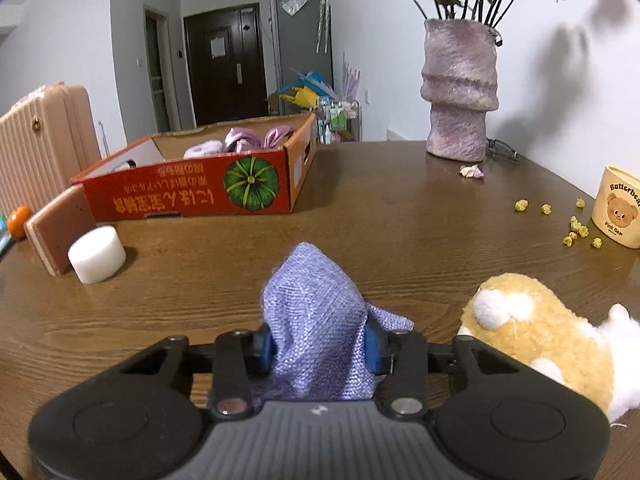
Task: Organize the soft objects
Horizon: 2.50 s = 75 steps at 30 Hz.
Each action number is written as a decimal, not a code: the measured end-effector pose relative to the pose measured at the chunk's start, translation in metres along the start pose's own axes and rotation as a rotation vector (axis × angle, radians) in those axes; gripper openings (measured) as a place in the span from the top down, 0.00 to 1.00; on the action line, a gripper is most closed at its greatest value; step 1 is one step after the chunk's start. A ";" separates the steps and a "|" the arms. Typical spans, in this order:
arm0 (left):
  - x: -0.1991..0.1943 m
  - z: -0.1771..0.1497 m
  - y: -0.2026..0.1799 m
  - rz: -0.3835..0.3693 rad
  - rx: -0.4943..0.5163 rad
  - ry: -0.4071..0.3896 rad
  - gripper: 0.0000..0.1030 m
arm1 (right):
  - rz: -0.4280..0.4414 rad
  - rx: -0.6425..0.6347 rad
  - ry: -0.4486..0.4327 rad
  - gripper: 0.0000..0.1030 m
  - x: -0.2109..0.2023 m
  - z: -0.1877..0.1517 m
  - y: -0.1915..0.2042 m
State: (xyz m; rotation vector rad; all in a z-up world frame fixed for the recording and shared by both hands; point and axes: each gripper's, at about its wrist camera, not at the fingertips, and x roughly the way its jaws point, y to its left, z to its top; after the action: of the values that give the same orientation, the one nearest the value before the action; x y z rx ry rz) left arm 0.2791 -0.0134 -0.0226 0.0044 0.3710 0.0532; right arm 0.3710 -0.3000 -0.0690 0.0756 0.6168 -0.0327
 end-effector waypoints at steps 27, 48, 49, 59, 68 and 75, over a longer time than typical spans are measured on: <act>0.077 0.025 -0.004 0.059 -0.020 0.040 0.00 | 0.009 0.006 -0.172 0.63 -0.016 0.007 0.014; 0.157 0.049 0.001 0.105 -0.041 0.069 0.00 | 0.033 0.011 -0.188 0.62 0.016 0.025 0.055; 0.161 0.050 0.001 0.107 -0.040 0.075 0.03 | 0.034 0.013 -0.188 0.62 0.017 0.026 0.057; 0.199 0.053 0.010 0.080 -0.028 0.144 0.37 | 0.039 0.006 -0.184 0.62 0.029 0.032 0.070; 0.205 0.052 0.011 0.030 -0.018 0.174 0.70 | 0.049 0.015 -0.181 0.62 0.029 0.033 0.067; 0.189 0.052 0.008 0.033 -0.008 0.113 0.70 | 0.060 0.004 -0.190 0.62 0.027 0.032 0.069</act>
State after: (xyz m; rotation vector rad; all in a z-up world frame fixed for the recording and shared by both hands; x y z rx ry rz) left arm 0.4740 0.0051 -0.0423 0.0001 0.4838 0.0875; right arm 0.4156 -0.2345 -0.0545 0.0937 0.4247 0.0164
